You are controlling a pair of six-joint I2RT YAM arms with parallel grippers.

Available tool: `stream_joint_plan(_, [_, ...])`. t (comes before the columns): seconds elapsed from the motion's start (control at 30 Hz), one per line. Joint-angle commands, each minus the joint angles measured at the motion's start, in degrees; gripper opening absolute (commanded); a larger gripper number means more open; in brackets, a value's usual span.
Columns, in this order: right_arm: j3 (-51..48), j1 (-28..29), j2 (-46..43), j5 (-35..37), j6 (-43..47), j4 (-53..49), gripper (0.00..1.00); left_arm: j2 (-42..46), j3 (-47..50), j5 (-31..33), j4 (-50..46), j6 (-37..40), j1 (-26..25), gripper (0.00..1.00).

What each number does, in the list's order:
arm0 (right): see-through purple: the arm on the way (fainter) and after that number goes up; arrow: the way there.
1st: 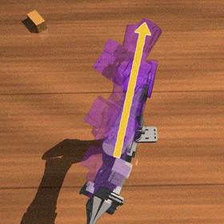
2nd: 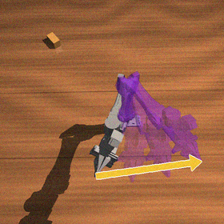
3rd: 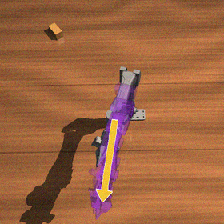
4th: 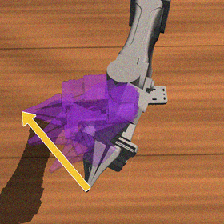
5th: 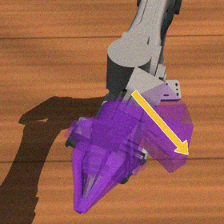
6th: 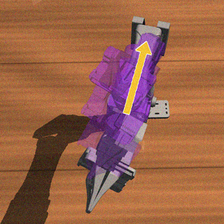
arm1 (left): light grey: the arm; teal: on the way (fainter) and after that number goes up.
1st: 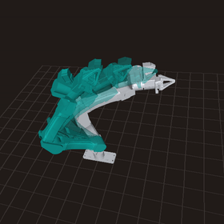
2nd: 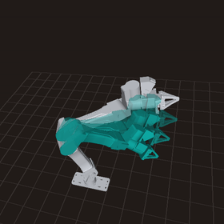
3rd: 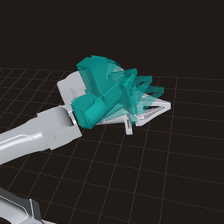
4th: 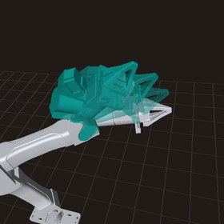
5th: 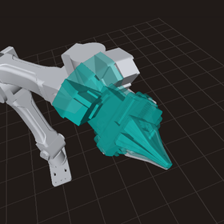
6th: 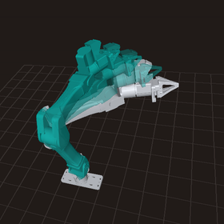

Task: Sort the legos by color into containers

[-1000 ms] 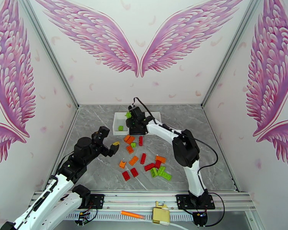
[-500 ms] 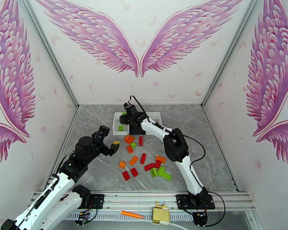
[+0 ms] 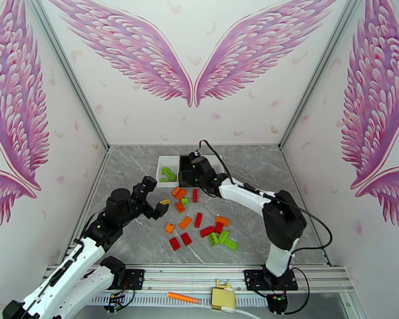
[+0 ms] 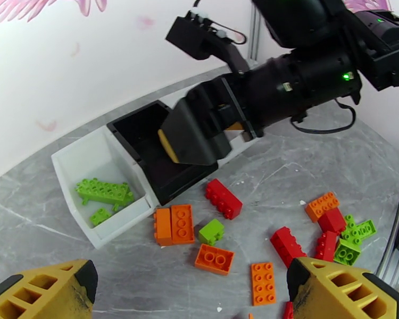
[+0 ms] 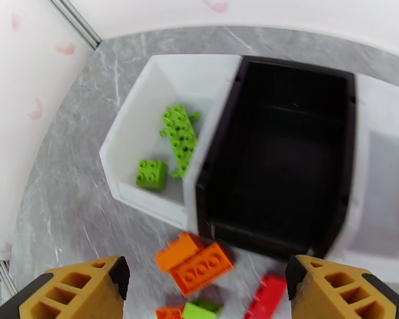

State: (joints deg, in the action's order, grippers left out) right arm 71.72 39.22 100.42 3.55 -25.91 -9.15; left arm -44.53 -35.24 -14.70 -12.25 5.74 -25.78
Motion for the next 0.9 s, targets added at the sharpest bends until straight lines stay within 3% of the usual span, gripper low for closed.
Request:
stream_joint_plan(0.0, [-4.88,1.44,-2.66,5.05,-3.25,0.06,0.83,-1.72,-0.87,-5.19,-0.02,3.30,-0.33,0.99])
stream_joint_plan(0.23, [-3.58,3.23,1.37,8.65,-7.11,-6.10,0.77,-5.90,0.88,-7.53,4.23,4.80,-0.42,0.99])
stream_joint_plan(0.47, [2.14,3.31,8.88,7.79,-10.05,-9.69,0.71,-7.66,1.30,-9.14,3.46,6.58,-0.15,0.99])
stream_joint_plan(0.87, [8.49,3.12,16.69,8.01,-10.68,-14.45,0.46,-8.88,1.56,-8.94,3.47,7.30,0.04,0.99])
